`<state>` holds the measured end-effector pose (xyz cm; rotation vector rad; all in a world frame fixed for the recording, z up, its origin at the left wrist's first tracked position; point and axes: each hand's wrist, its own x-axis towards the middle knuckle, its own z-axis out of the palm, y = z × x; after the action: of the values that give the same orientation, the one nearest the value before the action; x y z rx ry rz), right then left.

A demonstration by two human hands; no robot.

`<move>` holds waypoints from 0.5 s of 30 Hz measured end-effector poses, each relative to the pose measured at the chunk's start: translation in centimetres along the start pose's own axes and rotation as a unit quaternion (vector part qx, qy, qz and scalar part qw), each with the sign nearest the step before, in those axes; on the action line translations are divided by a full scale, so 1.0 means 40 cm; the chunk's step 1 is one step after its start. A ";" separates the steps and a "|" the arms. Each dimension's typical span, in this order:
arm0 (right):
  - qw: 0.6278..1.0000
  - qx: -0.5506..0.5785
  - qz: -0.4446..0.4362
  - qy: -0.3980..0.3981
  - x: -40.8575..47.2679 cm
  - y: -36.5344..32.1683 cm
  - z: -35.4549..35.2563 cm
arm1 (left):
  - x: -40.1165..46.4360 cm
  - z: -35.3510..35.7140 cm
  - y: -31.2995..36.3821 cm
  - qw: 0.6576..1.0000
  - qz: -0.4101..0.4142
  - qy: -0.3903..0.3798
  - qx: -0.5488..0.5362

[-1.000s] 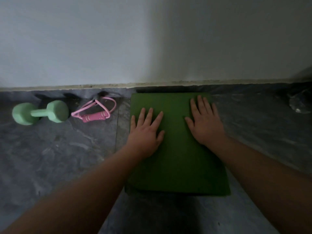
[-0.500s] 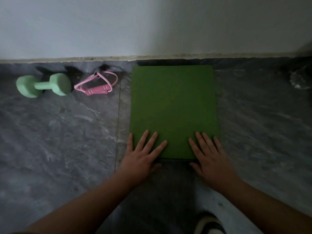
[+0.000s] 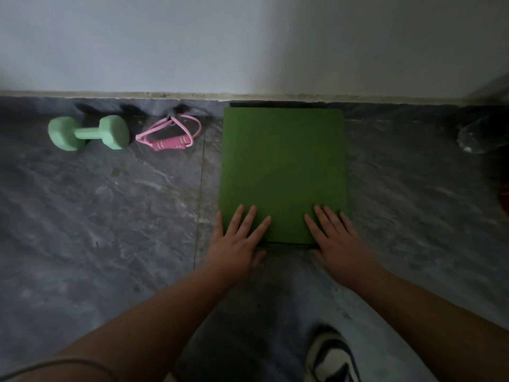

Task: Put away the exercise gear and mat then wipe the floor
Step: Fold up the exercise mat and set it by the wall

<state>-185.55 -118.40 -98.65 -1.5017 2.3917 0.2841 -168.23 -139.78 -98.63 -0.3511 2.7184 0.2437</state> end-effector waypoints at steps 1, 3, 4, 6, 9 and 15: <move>1.000 0.006 0.004 -0.010 -0.012 -0.007 -0.037 | -0.025 -0.028 0.003 1.000 -0.005 -0.001 -0.007; 0.999 0.024 0.014 -0.021 -0.037 -0.030 -0.127 | -0.087 -0.104 0.003 1.000 -0.022 -0.003 -0.020; 0.999 0.036 0.020 -0.021 -0.052 -0.047 -0.179 | -0.122 -0.148 0.003 0.999 -0.034 -0.007 -0.028; 0.997 0.063 0.031 -0.014 -0.086 -0.088 -0.295 | -0.199 -0.245 -0.001 0.995 -0.071 -0.020 -0.061; 0.995 0.093 0.041 0.000 -0.149 -0.151 -0.495 | -0.320 -0.415 -0.011 0.987 -0.122 -0.020 -0.103; 0.994 0.107 0.013 0.021 -0.284 -0.232 -0.960 | -0.579 -0.864 -0.022 0.973 -0.199 -0.012 -0.119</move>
<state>-178.25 -125.26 -58.77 -1.3925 2.3881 0.0021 -159.50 -143.28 -58.10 -0.9405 2.5265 0.4536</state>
